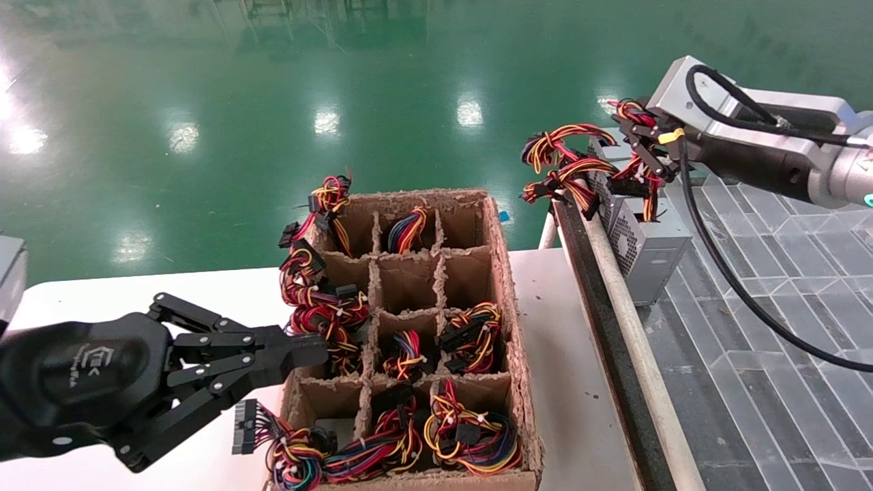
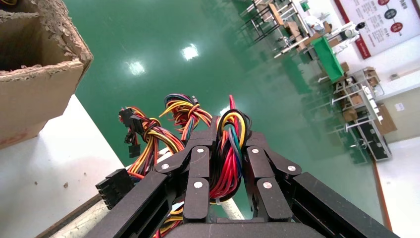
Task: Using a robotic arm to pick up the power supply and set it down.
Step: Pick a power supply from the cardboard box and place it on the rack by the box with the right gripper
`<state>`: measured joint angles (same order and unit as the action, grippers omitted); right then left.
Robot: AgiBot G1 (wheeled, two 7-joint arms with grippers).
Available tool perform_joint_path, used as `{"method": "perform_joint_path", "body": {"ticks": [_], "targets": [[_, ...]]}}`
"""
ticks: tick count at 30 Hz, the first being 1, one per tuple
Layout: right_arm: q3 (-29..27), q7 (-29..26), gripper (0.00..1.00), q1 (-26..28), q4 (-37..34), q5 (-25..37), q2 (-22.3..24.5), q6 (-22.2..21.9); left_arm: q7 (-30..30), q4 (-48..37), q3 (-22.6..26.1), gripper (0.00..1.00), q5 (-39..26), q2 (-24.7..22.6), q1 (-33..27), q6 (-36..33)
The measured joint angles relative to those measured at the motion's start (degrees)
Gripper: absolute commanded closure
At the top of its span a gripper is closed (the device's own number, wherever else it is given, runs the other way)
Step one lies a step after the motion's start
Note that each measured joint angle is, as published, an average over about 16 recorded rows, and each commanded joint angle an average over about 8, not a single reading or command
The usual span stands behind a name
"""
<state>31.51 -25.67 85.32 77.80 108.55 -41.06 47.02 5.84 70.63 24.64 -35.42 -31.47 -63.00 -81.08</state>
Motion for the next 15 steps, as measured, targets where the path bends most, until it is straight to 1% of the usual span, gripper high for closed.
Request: {"method": "perform_joint_path", "body": {"ticks": [8, 15], "targets": [[0.66, -3.37, 0.0, 0.79, 0.04, 1.96, -0.37, 2.28, 0.0, 0.0, 0.0, 1.0, 0.0, 0.0, 0.0, 0.0], [0.72, -6.48, 0.0, 1.43, 0.07, 2.22, -0.12, 4.54, 0.0, 0.0, 0.0, 1.0, 0.0, 0.0, 0.0, 0.0]]}}
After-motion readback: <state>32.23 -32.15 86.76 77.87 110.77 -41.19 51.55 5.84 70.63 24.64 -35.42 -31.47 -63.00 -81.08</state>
